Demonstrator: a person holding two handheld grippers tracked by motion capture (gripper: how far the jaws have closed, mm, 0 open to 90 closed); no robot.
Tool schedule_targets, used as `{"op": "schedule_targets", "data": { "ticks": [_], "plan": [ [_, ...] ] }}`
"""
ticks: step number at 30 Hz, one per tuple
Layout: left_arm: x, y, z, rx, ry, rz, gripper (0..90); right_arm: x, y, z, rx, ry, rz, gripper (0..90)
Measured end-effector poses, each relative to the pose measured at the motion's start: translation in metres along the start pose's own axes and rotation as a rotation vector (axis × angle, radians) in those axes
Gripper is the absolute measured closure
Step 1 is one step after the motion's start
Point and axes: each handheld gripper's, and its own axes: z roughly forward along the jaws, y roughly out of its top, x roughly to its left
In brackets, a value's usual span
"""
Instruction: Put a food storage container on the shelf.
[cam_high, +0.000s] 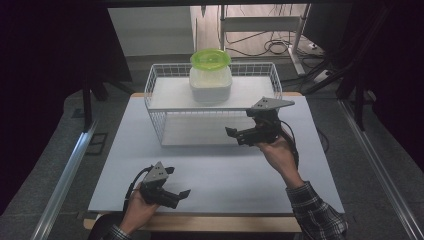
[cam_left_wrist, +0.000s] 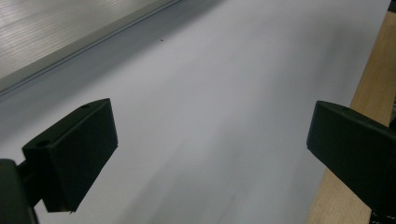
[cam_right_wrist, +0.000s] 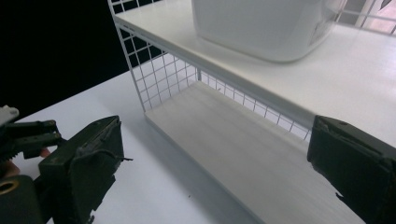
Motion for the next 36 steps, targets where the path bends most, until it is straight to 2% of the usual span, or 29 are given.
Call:
{"op": "schedule_targets", "data": {
  "ticks": [4, 10, 18, 24, 29, 33, 36],
  "plan": [
    [0.0, 0.0, 0.0, -0.002, -0.005, 0.004, 1.8, 0.001, -0.011, 0.002, -0.001, -0.004, 0.0, 3.8],
    [-0.002, 0.0, -0.001, -0.026, -0.008, 0.013, 2.6, 0.002, -0.027, 0.006, 0.005, -0.011, 0.025, 4.0],
    [-0.001, 0.0, -0.003, -0.03, -0.014, 0.011, 3.2, 0.005, -0.042, 0.006, 0.037, -0.033, 0.008, 3.7],
    [-0.002, -0.001, -0.001, -0.029, 0.002, 0.047, 3.1, 0.007, -0.058, 0.0, 0.055, -0.045, -0.007, 3.7],
    [-0.003, -0.002, 0.0, -0.028, 0.01, 0.063, 2.7, 0.007, -0.068, -0.006, 0.04, -0.061, 0.0, 3.5],
    [-0.002, -0.002, -0.001, -0.031, 0.017, 0.06, 2.6, 0.008, -0.071, -0.01, 0.018, -0.066, 0.004, 2.9],
    [-0.001, -0.002, -0.001, -0.027, 0.022, 0.055, 2.6, 0.01, -0.074, -0.012, 0.022, -0.065, 0.009, 1.7]
  ]
}}
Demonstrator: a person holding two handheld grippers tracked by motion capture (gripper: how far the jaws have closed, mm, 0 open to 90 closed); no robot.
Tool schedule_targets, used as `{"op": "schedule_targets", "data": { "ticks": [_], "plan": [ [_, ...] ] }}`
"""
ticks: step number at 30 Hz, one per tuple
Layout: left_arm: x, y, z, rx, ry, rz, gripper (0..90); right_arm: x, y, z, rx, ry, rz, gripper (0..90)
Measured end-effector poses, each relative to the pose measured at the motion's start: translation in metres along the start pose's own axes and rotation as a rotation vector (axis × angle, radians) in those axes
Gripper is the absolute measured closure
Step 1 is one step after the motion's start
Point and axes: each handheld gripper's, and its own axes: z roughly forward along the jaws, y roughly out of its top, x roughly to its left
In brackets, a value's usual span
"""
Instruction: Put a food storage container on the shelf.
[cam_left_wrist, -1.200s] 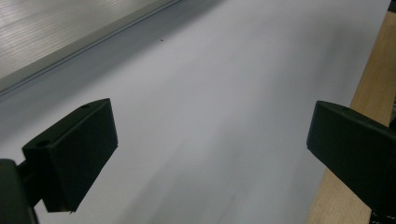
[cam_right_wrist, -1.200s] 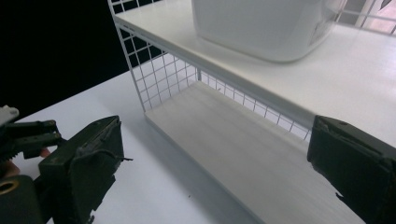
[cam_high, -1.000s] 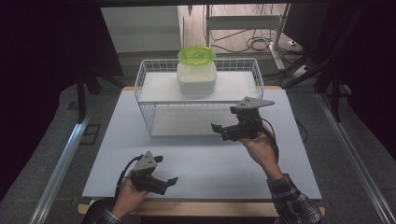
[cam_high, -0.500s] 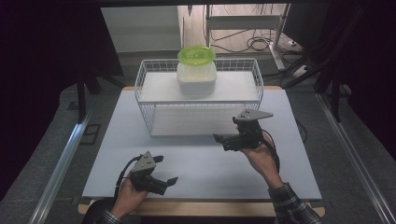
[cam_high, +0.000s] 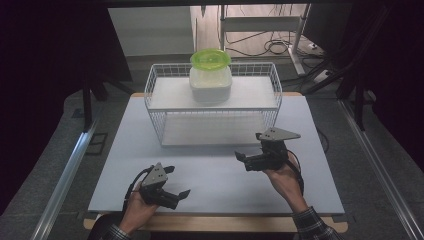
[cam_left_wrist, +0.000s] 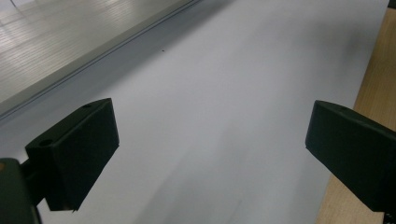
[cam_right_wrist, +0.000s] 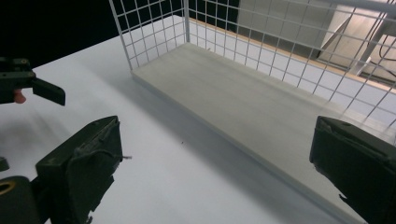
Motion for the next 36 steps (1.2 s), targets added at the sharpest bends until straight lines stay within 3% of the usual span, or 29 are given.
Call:
{"op": "schedule_targets", "data": {
  "ticks": [12, 36],
  "plan": [
    [0.0, 0.0, 0.001, 0.012, 0.005, -0.002, 2.5, 0.004, -0.025, -0.006, 0.059, 0.014, 0.0, 0.0],
    [0.0, -0.001, 0.003, 0.033, 0.013, -0.001, 2.5, -0.012, -0.076, -0.027, 0.083, -0.067, 0.047, 0.2]
  ]
}}
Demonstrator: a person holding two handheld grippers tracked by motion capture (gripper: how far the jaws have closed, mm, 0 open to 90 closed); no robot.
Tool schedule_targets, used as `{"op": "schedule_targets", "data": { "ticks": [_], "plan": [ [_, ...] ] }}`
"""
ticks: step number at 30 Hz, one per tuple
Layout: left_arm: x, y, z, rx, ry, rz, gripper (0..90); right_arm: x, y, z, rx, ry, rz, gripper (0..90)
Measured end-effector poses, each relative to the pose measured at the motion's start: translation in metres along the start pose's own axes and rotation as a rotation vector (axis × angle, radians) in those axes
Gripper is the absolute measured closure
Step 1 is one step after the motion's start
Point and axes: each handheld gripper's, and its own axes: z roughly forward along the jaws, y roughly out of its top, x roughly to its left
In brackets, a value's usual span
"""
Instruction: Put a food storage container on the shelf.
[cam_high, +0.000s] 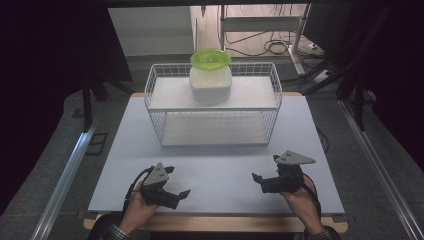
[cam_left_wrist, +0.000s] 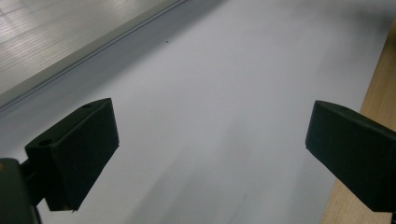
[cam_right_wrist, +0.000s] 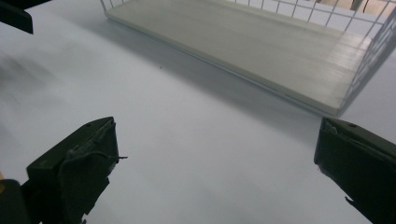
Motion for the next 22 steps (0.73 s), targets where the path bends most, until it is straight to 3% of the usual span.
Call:
{"op": "schedule_targets", "data": {
  "ticks": [9, 16, 22],
  "plan": [
    [0.0, -0.001, 0.003, 0.021, 0.011, 0.009, 2.0, -0.008, -0.02, 0.001, 0.045, -0.018, 0.013, 0.3],
    [-0.001, -0.002, 0.004, 0.034, 0.016, 0.019, 1.6, -0.012, -0.032, 0.016, 0.134, 0.022, 0.033, 0.5],
    [0.0, -0.001, 0.004, 0.032, 0.019, 0.014, 1.5, -0.012, -0.034, 0.017, 0.143, 0.011, 0.038, 0.4]
  ]
}}
